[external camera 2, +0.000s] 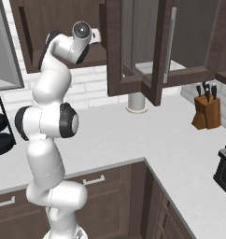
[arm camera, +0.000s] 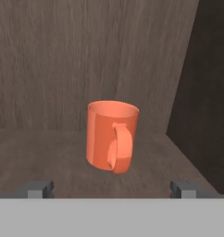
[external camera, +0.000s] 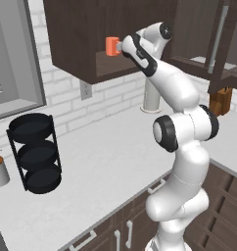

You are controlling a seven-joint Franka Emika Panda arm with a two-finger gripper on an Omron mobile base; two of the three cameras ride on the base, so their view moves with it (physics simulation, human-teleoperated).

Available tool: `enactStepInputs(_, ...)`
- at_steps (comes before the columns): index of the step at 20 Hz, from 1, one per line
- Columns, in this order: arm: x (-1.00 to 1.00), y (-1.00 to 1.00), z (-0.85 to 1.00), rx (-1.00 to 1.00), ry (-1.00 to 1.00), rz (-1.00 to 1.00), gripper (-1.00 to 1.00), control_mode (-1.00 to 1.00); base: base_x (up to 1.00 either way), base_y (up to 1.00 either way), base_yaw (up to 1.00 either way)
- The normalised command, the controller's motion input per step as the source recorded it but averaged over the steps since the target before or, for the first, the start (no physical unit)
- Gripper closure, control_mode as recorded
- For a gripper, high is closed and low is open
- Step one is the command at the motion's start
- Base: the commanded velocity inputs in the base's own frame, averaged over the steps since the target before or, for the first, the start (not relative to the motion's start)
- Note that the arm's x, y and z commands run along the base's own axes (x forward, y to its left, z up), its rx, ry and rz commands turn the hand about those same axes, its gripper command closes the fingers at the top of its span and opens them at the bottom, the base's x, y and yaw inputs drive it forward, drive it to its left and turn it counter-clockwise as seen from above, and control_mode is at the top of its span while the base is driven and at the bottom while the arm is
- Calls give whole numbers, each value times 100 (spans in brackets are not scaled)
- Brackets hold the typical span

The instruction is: Gather all objects into one cabinet and sort the glasses and bowls to opposite sides.

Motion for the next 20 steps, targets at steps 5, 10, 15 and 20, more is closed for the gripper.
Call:
enactStepInputs(5,32,0,0,0,0,2,-100,-100,0,0,0)
enactStepInputs(10,30,0,-2,0,0,1,-100,-100,0,0,0)
enactStepInputs(15,8,0,-5,0,0,0,-100,-100,0,0,0)
enactStepInputs(20,0,1,-8,0,0,0,-100,-100,0,0,0)
